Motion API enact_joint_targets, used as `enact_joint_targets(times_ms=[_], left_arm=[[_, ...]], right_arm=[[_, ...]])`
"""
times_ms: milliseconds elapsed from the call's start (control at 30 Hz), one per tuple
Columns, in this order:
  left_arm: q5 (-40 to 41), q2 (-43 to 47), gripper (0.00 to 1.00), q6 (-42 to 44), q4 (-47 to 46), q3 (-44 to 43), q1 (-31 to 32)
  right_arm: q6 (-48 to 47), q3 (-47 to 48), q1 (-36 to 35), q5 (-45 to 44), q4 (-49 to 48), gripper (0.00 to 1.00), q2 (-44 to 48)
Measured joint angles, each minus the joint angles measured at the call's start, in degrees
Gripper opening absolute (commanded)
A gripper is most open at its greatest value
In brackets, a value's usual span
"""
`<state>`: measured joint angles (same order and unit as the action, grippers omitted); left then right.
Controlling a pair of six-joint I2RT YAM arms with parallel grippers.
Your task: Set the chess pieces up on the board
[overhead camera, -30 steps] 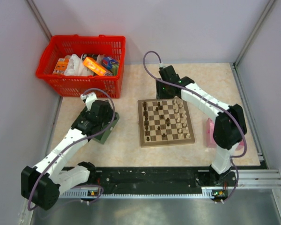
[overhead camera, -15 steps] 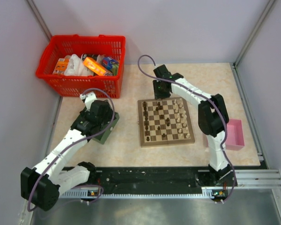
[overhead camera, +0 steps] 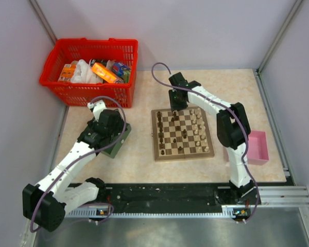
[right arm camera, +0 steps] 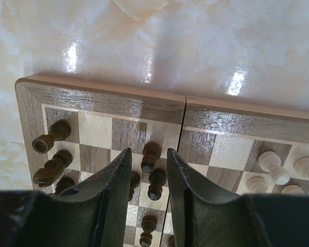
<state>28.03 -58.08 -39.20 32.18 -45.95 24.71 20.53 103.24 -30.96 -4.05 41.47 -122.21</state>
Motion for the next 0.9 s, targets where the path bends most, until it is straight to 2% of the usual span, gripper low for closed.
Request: enact_joint_targets(times_ms=[900], left_arm=[[0.11,-0.02,0.98,-0.11,0.04,0.00,-0.04]], right_arm=[[-0.37,0.00,0.00,1.14,1.09,0.23,-0.33]])
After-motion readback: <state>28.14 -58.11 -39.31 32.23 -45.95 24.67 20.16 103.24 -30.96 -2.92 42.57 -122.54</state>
